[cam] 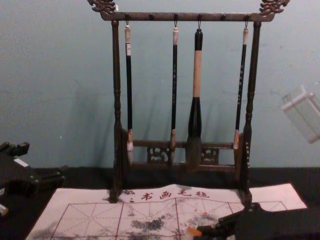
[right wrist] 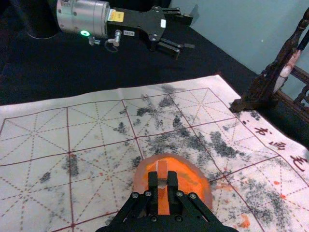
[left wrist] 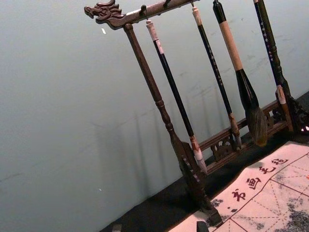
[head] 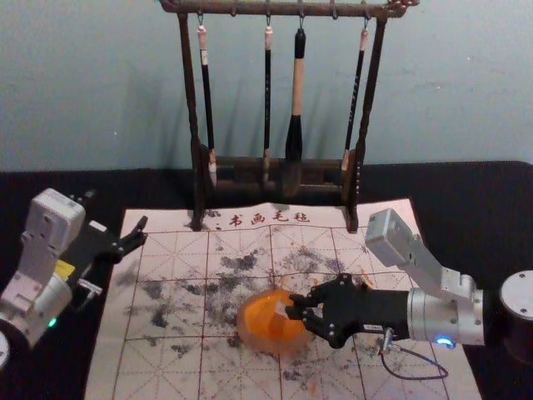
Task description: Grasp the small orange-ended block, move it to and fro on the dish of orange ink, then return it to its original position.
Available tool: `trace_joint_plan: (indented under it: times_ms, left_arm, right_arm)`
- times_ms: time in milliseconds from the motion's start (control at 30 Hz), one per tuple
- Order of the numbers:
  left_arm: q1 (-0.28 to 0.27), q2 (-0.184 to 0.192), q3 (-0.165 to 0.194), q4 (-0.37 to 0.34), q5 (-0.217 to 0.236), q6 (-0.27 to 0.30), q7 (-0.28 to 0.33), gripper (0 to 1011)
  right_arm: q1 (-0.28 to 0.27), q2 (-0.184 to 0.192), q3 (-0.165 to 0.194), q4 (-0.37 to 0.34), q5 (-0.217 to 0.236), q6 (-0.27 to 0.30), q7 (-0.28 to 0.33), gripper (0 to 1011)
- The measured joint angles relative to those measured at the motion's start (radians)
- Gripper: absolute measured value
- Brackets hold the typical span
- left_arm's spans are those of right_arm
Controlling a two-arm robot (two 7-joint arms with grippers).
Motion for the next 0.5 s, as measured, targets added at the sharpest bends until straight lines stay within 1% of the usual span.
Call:
trace_joint_plan:
  times_ms: [267, 500]
  left_arm:
    - [0.000, 0.000, 0.000, 0.000, 0.000, 0.000, 0.000, 1001]
    - [0.000, 0.000, 0.000, 0.000, 0.000, 0.000, 0.000, 1001]
  right_arm:
    - [0.023, -0.025, 0.001, 0.034, -0.017, 0.004, -0.020, 83]
    - [0.029, -0.028, 0.011, 0.047, -0.023, 0.008, -0.029, 83]
